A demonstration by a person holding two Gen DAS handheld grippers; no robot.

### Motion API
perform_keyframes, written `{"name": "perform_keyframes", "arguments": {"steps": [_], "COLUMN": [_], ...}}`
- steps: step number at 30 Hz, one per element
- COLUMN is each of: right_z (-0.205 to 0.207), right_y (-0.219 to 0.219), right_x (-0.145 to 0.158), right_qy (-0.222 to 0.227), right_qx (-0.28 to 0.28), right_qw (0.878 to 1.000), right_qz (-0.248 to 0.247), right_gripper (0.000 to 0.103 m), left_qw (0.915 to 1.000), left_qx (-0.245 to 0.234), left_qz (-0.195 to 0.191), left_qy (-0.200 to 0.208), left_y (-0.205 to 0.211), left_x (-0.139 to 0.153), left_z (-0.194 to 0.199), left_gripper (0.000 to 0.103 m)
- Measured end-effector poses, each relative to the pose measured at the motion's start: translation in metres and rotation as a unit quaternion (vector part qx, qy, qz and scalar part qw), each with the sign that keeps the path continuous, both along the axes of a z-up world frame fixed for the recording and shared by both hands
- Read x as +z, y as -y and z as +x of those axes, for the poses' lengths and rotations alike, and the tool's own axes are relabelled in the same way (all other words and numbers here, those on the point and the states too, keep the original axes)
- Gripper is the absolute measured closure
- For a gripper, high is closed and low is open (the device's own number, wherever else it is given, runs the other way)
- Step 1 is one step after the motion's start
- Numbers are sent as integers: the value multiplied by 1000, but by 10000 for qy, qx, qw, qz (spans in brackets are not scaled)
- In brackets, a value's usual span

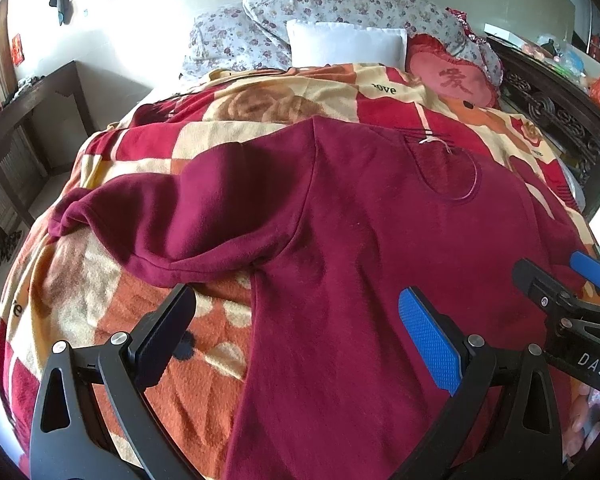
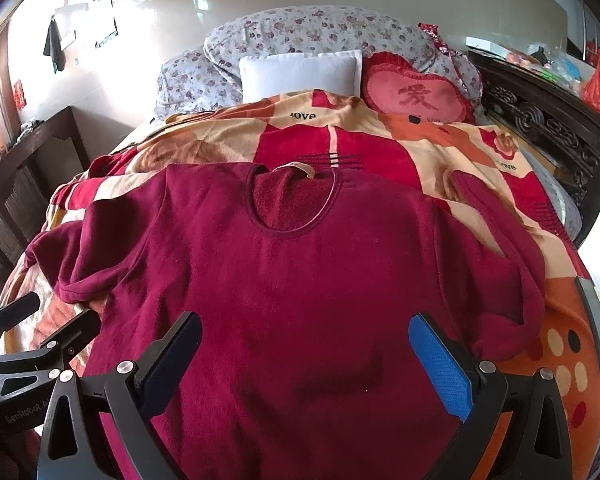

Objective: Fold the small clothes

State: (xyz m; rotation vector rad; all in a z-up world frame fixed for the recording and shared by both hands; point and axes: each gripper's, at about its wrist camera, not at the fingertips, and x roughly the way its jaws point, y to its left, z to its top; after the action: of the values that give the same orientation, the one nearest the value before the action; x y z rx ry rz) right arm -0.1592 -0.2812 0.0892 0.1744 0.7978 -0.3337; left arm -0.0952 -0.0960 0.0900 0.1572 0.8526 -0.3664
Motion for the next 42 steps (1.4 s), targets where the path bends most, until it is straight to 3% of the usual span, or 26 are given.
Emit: {"name": "perform_keyframes", "arguments": {"steps": [42], "right_z": [36], "right_y": [2], "right_x": [-26], "right_qy": [-226], "right_qx": [-144], "right_qw": [9993], "right_qz": [269], "right_gripper": [0], "left_qw": [9988], "left_qx": [410], "left_qz": [-116], "left_qy": [-248], "left_y": [-18], "left_x": [-18], "left_z": [36], "left_gripper": [1]}}
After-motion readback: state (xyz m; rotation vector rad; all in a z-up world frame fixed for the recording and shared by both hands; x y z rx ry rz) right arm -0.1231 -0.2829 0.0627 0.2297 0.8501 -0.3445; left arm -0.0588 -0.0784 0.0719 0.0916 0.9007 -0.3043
